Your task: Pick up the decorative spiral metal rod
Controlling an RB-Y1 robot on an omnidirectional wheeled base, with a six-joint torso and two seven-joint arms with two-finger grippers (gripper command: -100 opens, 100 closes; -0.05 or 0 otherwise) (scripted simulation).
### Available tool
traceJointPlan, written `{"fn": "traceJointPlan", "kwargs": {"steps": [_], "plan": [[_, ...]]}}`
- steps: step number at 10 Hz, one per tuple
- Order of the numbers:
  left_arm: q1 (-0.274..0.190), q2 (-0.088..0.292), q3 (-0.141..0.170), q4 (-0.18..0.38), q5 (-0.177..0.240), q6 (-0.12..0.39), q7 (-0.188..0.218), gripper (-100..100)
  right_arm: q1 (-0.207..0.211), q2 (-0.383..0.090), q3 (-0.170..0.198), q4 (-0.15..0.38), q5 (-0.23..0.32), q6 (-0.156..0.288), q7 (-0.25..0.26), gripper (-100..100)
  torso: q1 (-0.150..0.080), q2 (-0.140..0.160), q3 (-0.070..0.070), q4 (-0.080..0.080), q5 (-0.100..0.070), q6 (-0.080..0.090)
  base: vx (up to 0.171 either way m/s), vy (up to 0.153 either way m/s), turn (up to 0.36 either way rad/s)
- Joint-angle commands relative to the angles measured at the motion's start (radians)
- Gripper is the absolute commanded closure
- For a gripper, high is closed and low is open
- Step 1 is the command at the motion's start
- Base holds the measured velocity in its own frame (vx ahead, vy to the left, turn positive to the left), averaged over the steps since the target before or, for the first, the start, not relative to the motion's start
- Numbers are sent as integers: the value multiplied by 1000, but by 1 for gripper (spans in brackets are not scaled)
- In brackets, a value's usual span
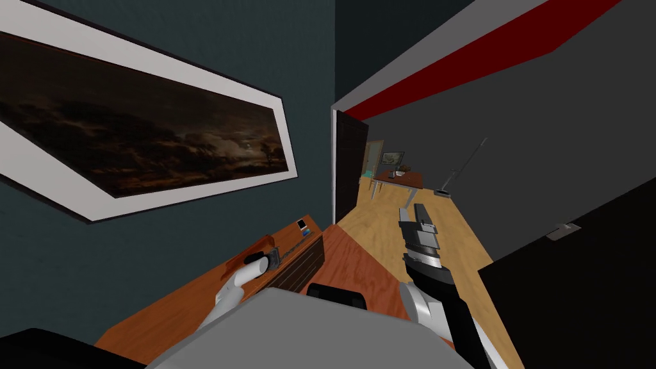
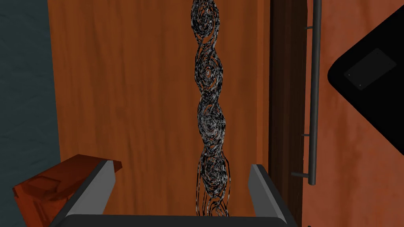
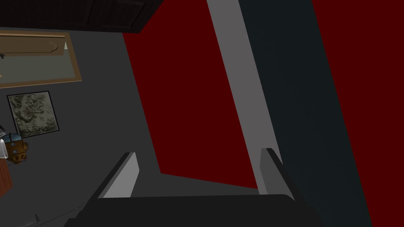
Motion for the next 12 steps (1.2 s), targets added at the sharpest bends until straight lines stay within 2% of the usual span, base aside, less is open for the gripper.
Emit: {"fn": "traceJointPlan", "kwargs": {"steps": [1,2,3,4,5,6,7,8,9,10,11,12], "plan": [[-14,5,8,46,7,23,0,-100,0,0,0,0,0,0,0,0,0,0,0,0,0,0,27,14,-63],[-14,5,8,46,7,23,0,-100,0,0,0,0,0,0,0,0,0,0,0,0,0,-1,15,5,20],[-44,13,22,82,17,59,1,-100,0,0,0,0,0,0,0,0,-1,1,0,0,0,-1,28,1,-126],[-44,13,22,103,17,59,1,-100,0,0,0,0,0,0,0,0,-1,0,0,0,0,0,29,7,-69],[-72,21,37,146,25,92,2,-100,0,0,0,0,0,0,0,0,-1,0,0,0,0,-1,39,12,-111],[-72,21,37,159,25,92,2,-100,0,0,0,0,0,0,0,0,0,0,0,0,0,0,34,12,-62],[-100,30,50,194,31,124,2,-100,0,0,0,0,0,0,0,0,0,0,0,0,0,-1,38,12,-129],[-100,30,50,212,31,124,2,-100,0,0,0,0,0,0,0,0,0,-1,0,0,0,0,33,10,-57],[-127,38,64,252,37,153,3,-100,0,0,0,0,0,0,0,0,0,0,0,0,0,-1,37,8,-93],[-127,38,64,264,37,153,3,-100,0,0,0,0,0,0,0,0,0,0,0,0,0,0,33,9,-62],[-152,46,76,303,41,181,3,-100,0,0,0,0,0,0,0,0,-1,0,0,0,0,-1,39,7,-104],[-152,46,76,313,41,181,3,-100,0,0,0,0,0,0,0,0,-1,-1,0,0,0,0,31,7,-66]]}}
